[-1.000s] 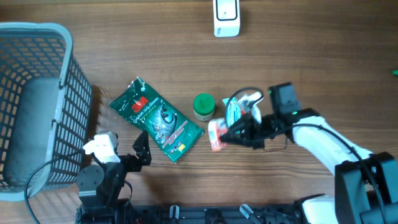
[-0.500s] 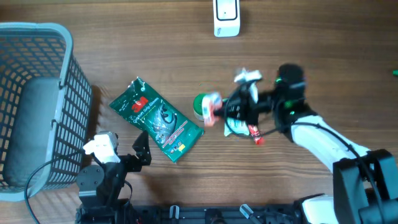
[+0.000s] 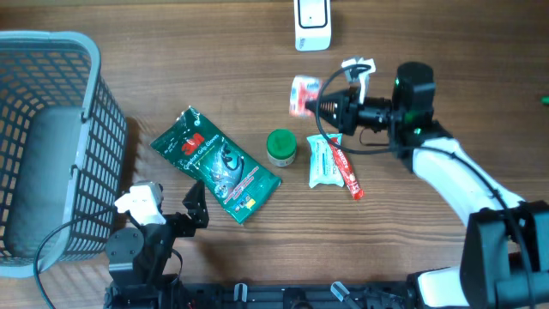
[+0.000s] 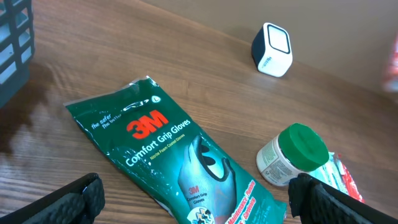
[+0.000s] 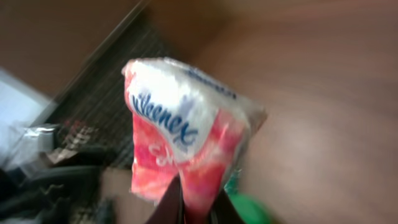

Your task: Scan the item barcode

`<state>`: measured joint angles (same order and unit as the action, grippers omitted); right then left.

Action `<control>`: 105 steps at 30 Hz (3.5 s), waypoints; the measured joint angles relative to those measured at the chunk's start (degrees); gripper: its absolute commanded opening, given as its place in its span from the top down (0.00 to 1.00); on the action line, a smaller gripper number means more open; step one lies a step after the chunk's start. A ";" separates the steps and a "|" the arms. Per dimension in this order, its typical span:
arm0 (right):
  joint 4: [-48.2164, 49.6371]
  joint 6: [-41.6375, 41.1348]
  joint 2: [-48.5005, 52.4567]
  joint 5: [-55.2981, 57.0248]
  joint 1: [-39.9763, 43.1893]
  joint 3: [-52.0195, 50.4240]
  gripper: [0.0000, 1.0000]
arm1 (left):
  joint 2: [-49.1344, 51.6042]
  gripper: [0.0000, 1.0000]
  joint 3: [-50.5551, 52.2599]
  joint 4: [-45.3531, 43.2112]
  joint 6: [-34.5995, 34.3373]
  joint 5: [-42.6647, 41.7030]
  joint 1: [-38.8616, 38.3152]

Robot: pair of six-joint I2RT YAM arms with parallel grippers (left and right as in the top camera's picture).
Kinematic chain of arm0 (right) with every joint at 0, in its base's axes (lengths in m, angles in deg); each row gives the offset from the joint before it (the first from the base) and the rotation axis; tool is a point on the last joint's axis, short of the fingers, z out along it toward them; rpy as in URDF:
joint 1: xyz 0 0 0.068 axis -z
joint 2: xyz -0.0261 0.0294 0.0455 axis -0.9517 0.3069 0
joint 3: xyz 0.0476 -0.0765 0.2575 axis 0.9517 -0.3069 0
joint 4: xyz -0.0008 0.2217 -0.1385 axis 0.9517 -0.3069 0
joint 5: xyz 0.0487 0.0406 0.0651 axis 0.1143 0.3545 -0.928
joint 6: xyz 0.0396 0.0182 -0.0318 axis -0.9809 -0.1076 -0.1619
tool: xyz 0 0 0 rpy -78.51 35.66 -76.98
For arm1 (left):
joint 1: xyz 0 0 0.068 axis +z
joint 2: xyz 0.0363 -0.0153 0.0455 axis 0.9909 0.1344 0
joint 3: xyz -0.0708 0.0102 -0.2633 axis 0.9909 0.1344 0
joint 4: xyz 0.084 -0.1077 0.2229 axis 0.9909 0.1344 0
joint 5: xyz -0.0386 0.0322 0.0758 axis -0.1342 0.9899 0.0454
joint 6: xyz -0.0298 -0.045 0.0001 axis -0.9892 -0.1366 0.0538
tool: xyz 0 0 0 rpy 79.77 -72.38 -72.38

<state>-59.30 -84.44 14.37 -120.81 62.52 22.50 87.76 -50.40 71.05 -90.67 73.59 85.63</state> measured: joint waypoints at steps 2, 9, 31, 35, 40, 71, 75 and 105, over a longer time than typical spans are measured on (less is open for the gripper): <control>-14.32 12.87 0.04 9.05 -0.04 7.61 0.95 | 0.00 0.00 0.00 0.02 0.00 0.00 0.00; -14.21 29.42 0.92 39.63 -0.09 13.35 0.96 | 0.02 0.00 0.00 -0.02 0.00 0.00 0.00; -8.02 54.84 43.98 71.84 -7.76 52.92 0.96 | 0.00 0.00 0.00 0.00 0.00 0.00 0.00; -7.28 56.11 44.57 73.22 -7.87 53.48 0.96 | 0.00 0.00 0.00 0.00 0.00 0.00 0.00; -9.40 56.02 44.57 76.63 -7.69 54.86 0.96 | 0.00 0.00 0.00 0.00 0.00 0.00 0.02; -51.54 1.86 33.42 76.63 40.46 53.62 0.00 | 0.00 0.00 0.00 0.00 0.00 0.00 0.00; -54.25 -4.57 18.97 66.75 37.31 53.66 0.00 | 0.00 0.00 0.00 0.02 0.00 0.00 0.00; -56.02 -22.88 0.87 65.00 -21.92 9.90 0.15 | 0.00 0.00 0.00 -0.02 0.00 0.00 0.02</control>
<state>-115.32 -107.33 15.24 -55.81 40.60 32.40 87.76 -50.40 71.03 -90.67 73.59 85.66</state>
